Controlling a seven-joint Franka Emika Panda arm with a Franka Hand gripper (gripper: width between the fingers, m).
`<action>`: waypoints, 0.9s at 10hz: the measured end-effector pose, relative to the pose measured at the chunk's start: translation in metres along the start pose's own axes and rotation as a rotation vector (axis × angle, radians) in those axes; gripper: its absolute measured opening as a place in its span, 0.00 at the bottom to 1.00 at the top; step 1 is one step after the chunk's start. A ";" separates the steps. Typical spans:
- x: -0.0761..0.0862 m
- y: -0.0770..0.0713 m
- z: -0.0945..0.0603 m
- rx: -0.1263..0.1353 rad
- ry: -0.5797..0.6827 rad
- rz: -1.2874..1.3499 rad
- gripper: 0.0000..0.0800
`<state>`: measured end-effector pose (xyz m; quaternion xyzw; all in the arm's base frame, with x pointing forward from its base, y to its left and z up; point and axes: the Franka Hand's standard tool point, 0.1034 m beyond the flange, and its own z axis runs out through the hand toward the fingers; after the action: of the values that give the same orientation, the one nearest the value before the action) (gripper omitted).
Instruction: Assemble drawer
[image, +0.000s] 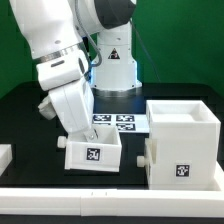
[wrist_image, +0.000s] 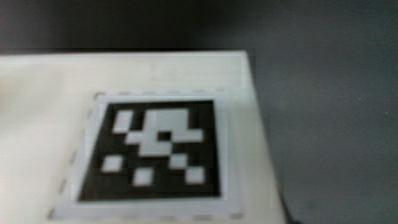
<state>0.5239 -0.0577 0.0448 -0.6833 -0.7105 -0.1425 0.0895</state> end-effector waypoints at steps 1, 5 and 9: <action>0.000 0.000 0.000 0.001 0.001 0.001 0.05; 0.036 0.002 -0.011 0.072 -0.050 0.088 0.05; 0.044 0.000 -0.010 0.089 -0.052 0.074 0.05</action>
Offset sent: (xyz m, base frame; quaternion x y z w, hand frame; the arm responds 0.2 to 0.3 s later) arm 0.0008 0.0263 0.0273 0.0685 -0.0650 0.0255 0.9952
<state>0.5211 -0.0190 0.0683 -0.7077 -0.6926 -0.0896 0.1067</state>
